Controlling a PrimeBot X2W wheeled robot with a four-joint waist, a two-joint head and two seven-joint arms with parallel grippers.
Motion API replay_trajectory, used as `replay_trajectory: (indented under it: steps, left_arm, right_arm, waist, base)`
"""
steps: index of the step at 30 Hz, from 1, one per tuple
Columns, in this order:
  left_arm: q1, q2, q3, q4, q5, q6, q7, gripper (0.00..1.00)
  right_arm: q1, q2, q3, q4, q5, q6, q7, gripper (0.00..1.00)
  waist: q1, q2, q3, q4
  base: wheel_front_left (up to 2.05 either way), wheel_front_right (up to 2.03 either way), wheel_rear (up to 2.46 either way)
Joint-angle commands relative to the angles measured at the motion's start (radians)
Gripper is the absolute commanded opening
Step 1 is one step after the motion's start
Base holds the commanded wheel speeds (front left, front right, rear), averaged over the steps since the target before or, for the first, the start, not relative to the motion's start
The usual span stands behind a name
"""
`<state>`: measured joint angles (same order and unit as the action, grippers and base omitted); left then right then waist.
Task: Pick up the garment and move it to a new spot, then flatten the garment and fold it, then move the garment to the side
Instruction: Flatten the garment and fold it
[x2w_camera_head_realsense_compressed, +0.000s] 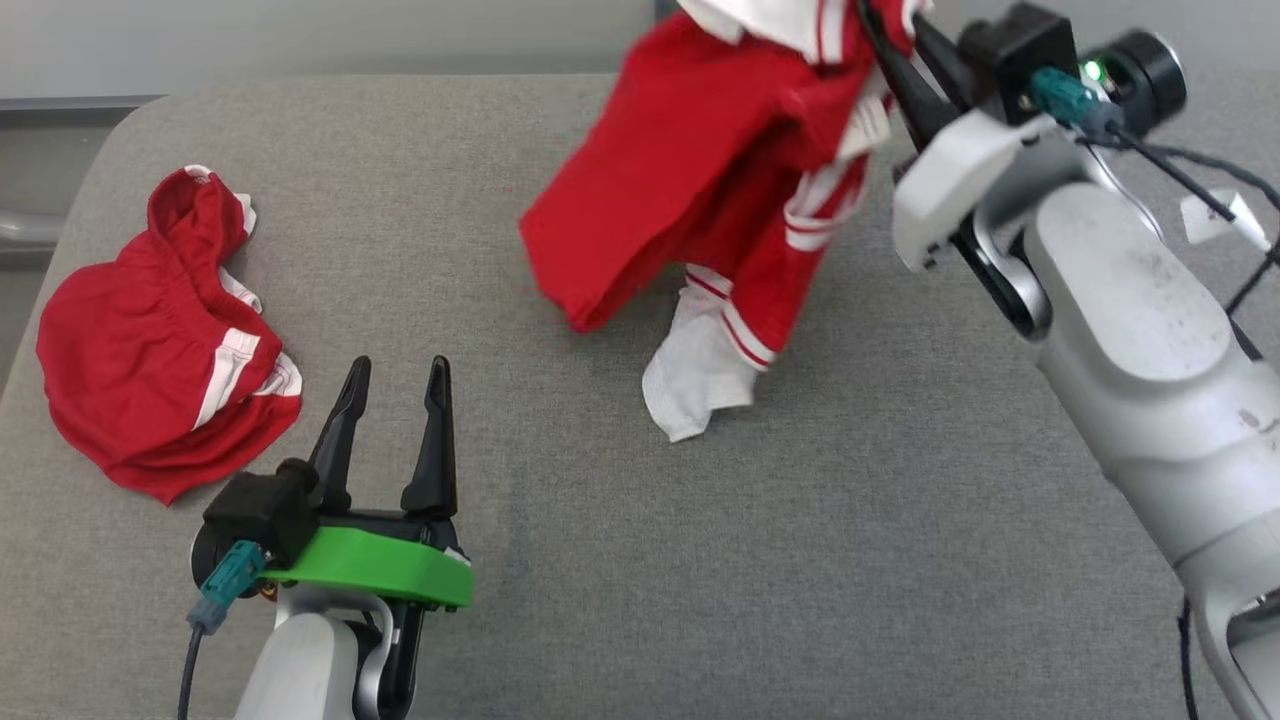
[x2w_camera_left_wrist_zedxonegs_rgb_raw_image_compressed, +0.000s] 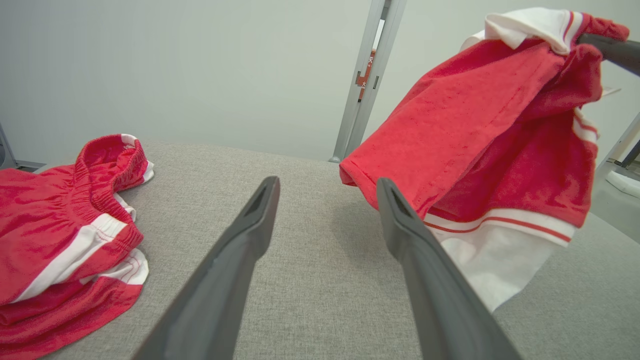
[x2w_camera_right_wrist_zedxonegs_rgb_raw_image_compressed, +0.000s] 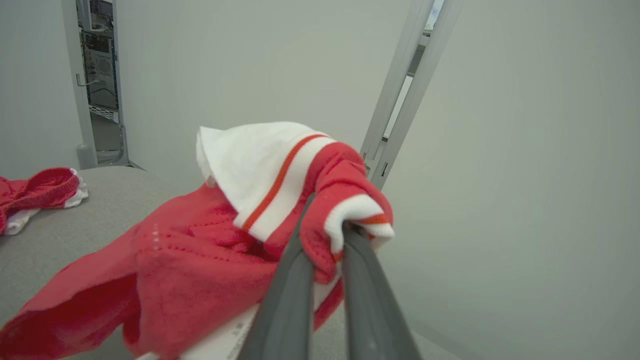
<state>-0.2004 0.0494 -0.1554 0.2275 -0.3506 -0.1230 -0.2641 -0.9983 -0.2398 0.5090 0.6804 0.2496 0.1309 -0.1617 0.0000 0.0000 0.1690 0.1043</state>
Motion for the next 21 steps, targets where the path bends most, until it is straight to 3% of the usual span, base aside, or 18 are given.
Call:
replay_trajectory:
  steps: [1, 6, 7, 8, 15, 21]
  left_arm:
    - [-0.013, 0.002, -0.003, -0.004, -0.001, 0.004, -0.001, 1.0]
    - [-0.022, 0.002, -0.005, -0.003, -0.002, 0.006, -0.001, 1.0]
    - [-0.023, 0.002, -0.002, -0.002, 0.0, 0.006, 0.0, 1.0]
    - [-0.023, 0.002, 0.001, -0.001, 0.0, 0.006, -0.001, 1.0]
    - [-0.008, 0.002, 0.017, -0.002, 0.007, 0.008, -0.001, 1.0]
    - [0.008, 0.002, 0.024, 0.001, 0.007, 0.008, 0.0, 1.0]
  right_arm:
    - [0.052, -0.03, -0.002, 0.03, 0.015, 0.0, 0.013, 0.0]
    - [0.189, -0.102, -0.038, 0.126, 0.05, 0.0, 0.041, 0.0]
    - [0.214, -0.112, -0.054, 0.148, 0.052, 0.0, 0.047, 0.46]
    - [0.233, -0.119, -0.073, 0.168, 0.057, 0.0, 0.054, 1.0]
    - [0.334, -0.13, -0.269, 0.266, 0.008, 0.0, 0.036, 1.0]
    - [0.412, -0.098, -0.404, 0.186, -0.075, 0.0, -0.024, 1.0]
  waist:
    - [0.0, 0.0, 0.008, -0.002]
    - [0.0, 0.0, 0.02, -0.011]
    - [0.0, 0.0, 0.021, -0.014]
    - [0.0, 0.0, 0.022, -0.017]
    - [0.0, 0.0, 0.006, -0.035]
    - [0.0, 0.0, -0.014, -0.051]
  base:
    - [0.0, 0.0, 0.0]
    - [0.0, 0.0, 0.0]
    - [0.0, 0.0, 0.0]
    - [0.0, 0.0, 0.0]
    - [0.0, 0.0, 0.0]
    - [0.0, 0.0, 0.0]
